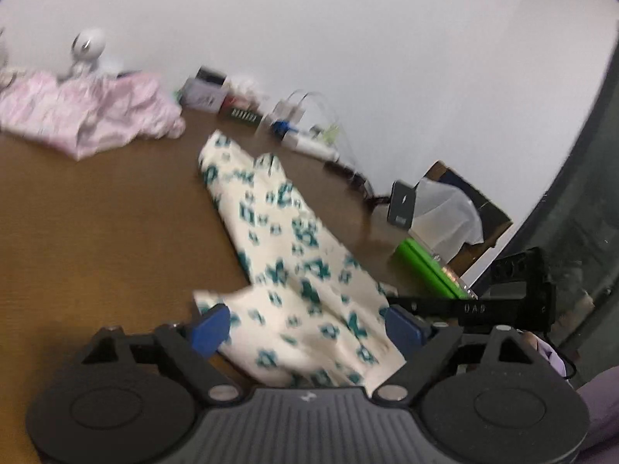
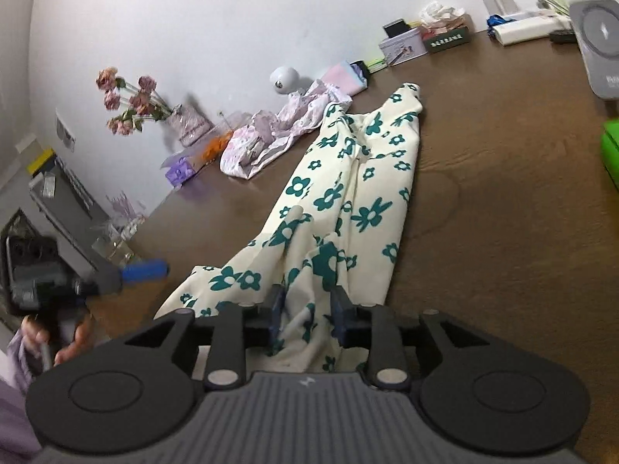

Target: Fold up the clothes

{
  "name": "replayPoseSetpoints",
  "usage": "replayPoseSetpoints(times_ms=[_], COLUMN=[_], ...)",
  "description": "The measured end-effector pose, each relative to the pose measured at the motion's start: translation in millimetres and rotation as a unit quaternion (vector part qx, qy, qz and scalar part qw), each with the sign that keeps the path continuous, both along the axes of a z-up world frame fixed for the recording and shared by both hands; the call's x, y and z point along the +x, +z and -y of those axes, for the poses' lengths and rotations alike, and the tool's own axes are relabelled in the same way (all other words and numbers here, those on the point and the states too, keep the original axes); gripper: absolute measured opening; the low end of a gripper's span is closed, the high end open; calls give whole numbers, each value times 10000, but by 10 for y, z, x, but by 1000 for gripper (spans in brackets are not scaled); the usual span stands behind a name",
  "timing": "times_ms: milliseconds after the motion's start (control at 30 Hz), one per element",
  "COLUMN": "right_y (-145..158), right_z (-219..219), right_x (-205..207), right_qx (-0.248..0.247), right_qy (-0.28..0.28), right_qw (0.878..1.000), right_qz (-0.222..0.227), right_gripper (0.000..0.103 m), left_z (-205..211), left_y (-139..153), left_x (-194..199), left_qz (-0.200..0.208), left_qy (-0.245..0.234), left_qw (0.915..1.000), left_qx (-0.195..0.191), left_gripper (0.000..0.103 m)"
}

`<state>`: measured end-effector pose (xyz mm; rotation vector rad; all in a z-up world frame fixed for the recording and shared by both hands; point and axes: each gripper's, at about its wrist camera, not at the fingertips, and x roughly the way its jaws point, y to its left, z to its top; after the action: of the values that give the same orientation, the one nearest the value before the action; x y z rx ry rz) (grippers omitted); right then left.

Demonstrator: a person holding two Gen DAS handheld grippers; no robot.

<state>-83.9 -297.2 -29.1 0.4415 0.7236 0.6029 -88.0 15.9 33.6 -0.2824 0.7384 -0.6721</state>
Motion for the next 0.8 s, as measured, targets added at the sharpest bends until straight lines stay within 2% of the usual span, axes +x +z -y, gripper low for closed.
replayPoseSetpoints(times_ms=[167, 300, 333, 367, 400, 433, 533, 600, 633, 667, 700, 733, 800], right_y=[-2, 19, 9, 1, -7, -14, -33, -44, -48, -53, -58, -65, -85], right_z=[-24, -103, -104, -104, -103, -98, -78, -57, -40, -16, 12, 42, 104], right_x=[-26, -54, -55, -57, -58, -60, -67, -74, -78, -91, -109, -128, -157], right_qx=[34, -134, -115, -97, -79, -57, 15, 72, 125, 204, 299, 403, 609], right_qy=[-117, -152, -162, -166, -166, -167, -171, -179, -186, -188, -186, -205, -286], right_qw=[9999, 9997, 9996, 9996, 9996, 9996, 9996, 9995, 9995, 9993, 9989, 9984, 9972], right_qz=[39, 167, 181, 195, 211, 221, 240, 238, 226, 257, 315, 347, 340], right_gripper=[26, 28, 28, 28, 28, 28, 28, 28, 28, 29, 29, 29, 29], left_z=[398, 454, 450, 439, 415, 384, 277, 230, 207, 181, 161, 157, 168], left_y=[-127, -167, -170, -170, -176, -186, -186, -166, -178, -204, -265, -360, -568], left_x=[35, 6, 1, 2, 15, 33, 5, -1, 17, 47, 104, 185, 353], left_qz=[-237, -141, -121, -135, -205, -296, -183, -15, 48, 96, 4, -239, -805], left_qy=[0, -97, -84, -52, -25, -2, 19, -87, -192, -321, -473, -550, -588], left_qw=[9969, 9952, 9951, 9953, 9961, 9970, 9998, 9986, 9947, 9867, 9739, 9628, 9435], left_qx=[755, 959, 976, 962, 862, 719, 101, -526, -1013, -1590, -2219, -2635, -3159], left_gripper=[86, 84, 70, 43, 31, 16, 8, 7, 6, 6, 6, 6, 7])
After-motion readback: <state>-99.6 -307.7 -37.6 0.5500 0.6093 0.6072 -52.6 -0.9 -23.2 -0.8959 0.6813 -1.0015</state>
